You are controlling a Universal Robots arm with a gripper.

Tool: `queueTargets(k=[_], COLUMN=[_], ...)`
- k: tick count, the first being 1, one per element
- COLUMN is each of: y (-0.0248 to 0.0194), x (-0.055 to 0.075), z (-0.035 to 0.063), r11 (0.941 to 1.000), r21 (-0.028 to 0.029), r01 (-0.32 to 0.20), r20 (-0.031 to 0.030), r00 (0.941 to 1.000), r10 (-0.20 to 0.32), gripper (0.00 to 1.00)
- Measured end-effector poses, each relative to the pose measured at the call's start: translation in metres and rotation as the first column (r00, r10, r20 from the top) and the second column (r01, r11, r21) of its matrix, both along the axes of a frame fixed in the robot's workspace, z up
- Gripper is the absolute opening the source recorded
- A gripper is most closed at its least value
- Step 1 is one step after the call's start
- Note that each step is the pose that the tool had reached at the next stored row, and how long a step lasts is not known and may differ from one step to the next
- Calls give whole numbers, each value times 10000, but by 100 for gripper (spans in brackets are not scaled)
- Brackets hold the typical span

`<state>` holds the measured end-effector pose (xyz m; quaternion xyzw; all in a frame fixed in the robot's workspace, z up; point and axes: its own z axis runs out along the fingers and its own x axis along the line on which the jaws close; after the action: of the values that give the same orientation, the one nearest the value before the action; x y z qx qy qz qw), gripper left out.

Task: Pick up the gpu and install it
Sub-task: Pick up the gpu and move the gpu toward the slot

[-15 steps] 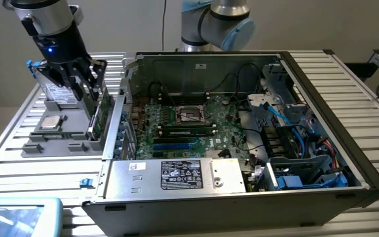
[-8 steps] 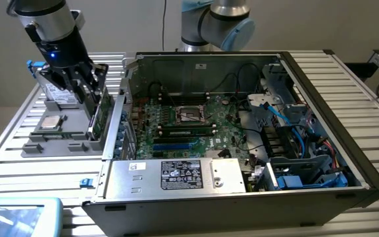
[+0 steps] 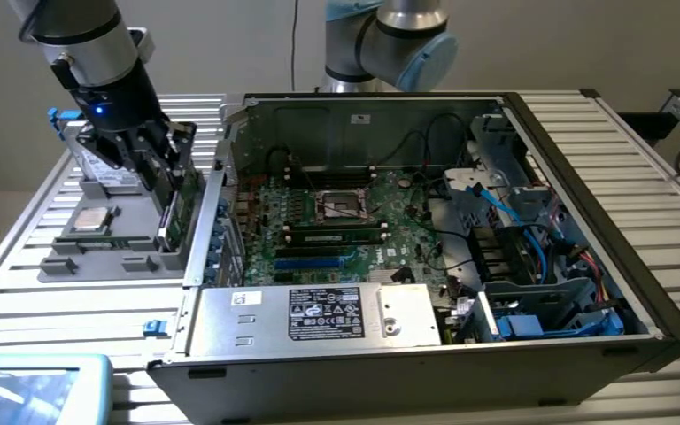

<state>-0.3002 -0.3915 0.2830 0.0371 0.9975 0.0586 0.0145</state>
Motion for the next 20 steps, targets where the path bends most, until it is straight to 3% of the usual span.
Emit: queueTargets(k=[7, 14, 20], y=[-20, -21, -21], x=[-12, -30, -29], z=[-121, -224, -334], r11=[10000, 9997, 9995], r21=[62, 263, 308], r01=[-1, -1, -4], r20=[48, 86, 94], r00=[10000, 10000, 10000], r10=[1, -1, 1], gripper=[44, 44, 44])
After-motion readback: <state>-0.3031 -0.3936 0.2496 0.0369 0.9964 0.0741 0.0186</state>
